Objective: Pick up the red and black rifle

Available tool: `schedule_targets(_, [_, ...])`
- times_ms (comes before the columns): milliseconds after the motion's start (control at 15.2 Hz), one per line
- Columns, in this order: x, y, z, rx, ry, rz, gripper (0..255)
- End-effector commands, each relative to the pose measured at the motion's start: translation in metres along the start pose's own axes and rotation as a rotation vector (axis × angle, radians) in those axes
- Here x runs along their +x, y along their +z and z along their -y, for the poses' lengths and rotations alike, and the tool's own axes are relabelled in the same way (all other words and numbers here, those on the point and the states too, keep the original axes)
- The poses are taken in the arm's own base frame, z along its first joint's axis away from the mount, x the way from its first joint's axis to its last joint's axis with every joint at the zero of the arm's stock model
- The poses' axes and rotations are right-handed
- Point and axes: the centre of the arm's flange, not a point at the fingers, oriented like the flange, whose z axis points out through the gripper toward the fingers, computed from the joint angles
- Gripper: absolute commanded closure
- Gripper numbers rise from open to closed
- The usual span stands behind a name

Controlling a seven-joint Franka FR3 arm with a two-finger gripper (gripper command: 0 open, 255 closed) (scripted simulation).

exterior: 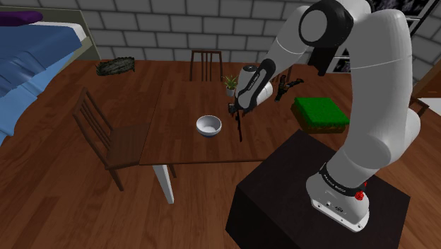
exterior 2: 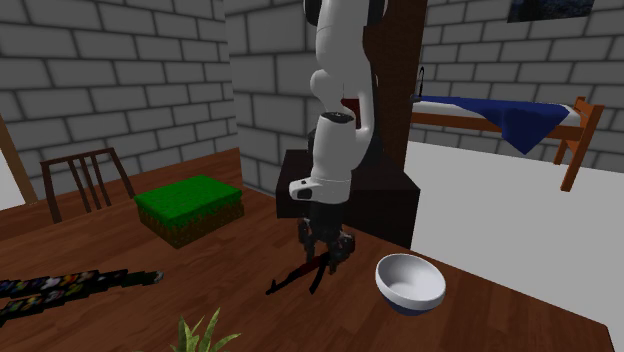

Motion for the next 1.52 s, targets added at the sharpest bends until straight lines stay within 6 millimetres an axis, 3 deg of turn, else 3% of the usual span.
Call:
schedule_targets(0, [0.000,0.001,0.000,0.000,0.000,0.000,255])
schedule_targets(528, [-0.001,0.001,0.000,0.000,0.000,0.000,255])
schedule_targets(1452, [0.012,-0.072,0.001,0.000,0.000,0.000,255])
